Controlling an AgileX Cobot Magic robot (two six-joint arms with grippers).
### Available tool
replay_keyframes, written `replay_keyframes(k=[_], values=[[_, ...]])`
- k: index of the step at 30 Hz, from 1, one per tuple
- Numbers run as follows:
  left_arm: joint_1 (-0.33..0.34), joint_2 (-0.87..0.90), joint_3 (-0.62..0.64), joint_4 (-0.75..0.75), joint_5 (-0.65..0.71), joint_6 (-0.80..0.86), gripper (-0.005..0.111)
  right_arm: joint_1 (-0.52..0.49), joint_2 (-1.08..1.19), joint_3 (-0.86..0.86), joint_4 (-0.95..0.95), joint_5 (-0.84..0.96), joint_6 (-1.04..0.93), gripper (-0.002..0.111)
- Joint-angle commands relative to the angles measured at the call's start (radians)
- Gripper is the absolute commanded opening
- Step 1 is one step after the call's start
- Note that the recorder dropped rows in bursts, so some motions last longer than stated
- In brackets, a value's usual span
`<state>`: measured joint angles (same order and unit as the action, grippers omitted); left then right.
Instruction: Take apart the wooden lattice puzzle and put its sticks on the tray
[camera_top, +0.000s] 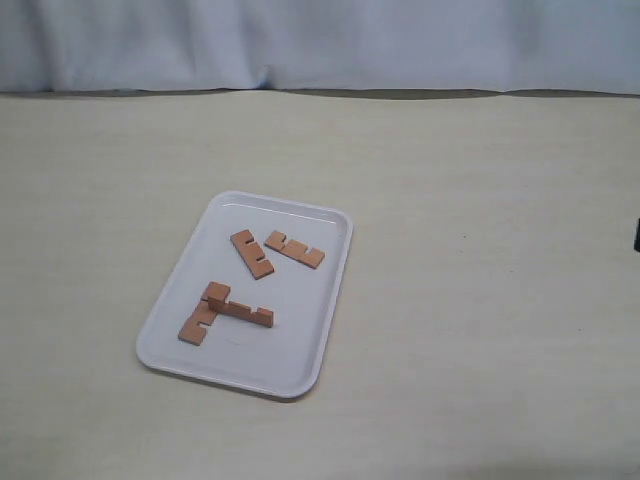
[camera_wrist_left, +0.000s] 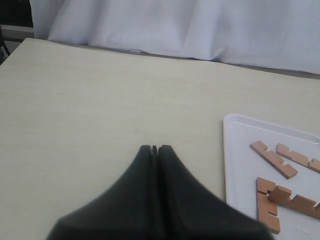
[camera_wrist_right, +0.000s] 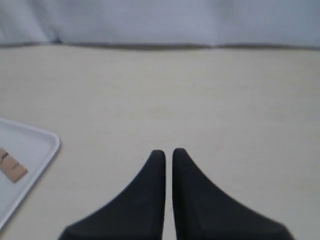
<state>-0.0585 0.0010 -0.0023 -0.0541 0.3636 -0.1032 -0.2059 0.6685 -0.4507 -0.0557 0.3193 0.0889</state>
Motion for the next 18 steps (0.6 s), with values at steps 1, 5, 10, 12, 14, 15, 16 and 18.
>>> replay_keyframes(k=[1, 5, 10, 12, 14, 15, 16, 18], values=[[0.001, -0.001, 0.002, -0.008, -0.010, -0.004, 0.000, 0.000, -0.170, 0.073, -0.004, -0.095, -0.006, 0.005], [0.001, -0.001, 0.002, -0.008, -0.010, -0.004, 0.000, 0.000, -0.332, 0.121, -0.004, -0.131, -0.006, 0.005], [0.001, -0.001, 0.002, -0.008, -0.010, -0.004, 0.000, 0.000, -0.486, 0.130, 0.000, -0.114, 0.001, 0.005], [0.001, -0.001, 0.002, -0.008, -0.010, -0.004, 0.000, 0.000, -0.535, 0.130, 0.000, -0.105, 0.001, 0.005], [0.001, -0.001, 0.002, -0.008, -0.010, -0.004, 0.000, 0.020, -0.590, 0.130, 0.015, -0.104, 0.001, 0.005], [0.001, -0.001, 0.002, -0.008, -0.010, -0.004, 0.000, 0.032, -0.608, 0.130, 0.018, -0.101, 0.001, 0.005], [0.001, -0.001, 0.002, -0.008, -0.010, -0.004, 0.000, 0.049, -0.627, 0.130, 0.018, -0.101, 0.001, 0.005], [0.001, -0.001, 0.002, -0.008, -0.010, -0.004, 0.000, 0.101, -0.668, 0.130, 0.018, -0.101, -0.016, 0.005]])
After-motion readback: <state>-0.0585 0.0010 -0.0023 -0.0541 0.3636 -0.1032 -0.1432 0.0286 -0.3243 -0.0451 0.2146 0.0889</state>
